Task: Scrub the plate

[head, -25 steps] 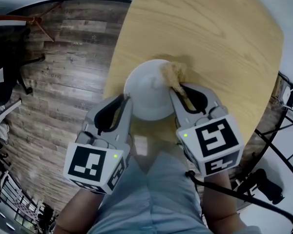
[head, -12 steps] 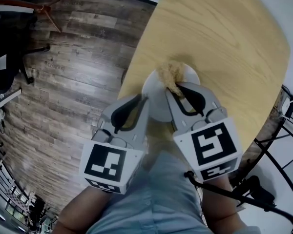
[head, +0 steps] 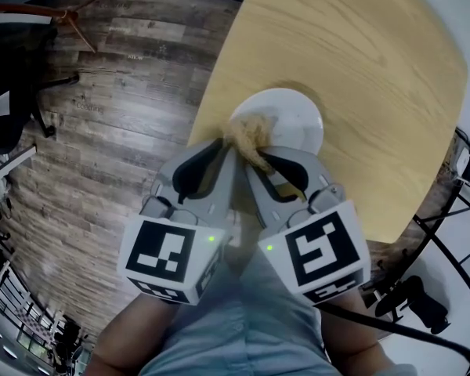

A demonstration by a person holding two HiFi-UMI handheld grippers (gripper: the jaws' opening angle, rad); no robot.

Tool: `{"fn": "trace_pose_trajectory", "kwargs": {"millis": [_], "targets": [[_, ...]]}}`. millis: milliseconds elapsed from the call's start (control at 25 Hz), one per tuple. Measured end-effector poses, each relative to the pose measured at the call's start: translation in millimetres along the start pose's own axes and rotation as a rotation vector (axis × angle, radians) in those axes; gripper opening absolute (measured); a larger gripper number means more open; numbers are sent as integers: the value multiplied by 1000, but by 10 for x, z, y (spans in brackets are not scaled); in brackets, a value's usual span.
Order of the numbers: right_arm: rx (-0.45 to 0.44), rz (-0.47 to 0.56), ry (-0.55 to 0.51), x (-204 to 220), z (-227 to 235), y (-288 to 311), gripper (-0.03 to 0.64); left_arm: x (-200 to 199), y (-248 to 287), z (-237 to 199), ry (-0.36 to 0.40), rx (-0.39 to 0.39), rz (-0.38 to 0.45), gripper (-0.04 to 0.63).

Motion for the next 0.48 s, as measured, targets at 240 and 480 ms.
{"fn": "trace_pose_trajectory", "kwargs": {"millis": [240,480], "targets": [[1,-4,42,196,-37,-107,40,17,1,-22,53,7,7,67],[27,8,71,417,37,-289,40,8,2,4,89,-11,5,66]]}}
Point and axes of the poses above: the fingertips, and each gripper's own axes: y forward along the fingers, z to its right, x out of its underside, the point moved 3 cm from there along -y, backward along the fingers, and after that the axes turned 13 degrees about z, right-handed, at the moved point
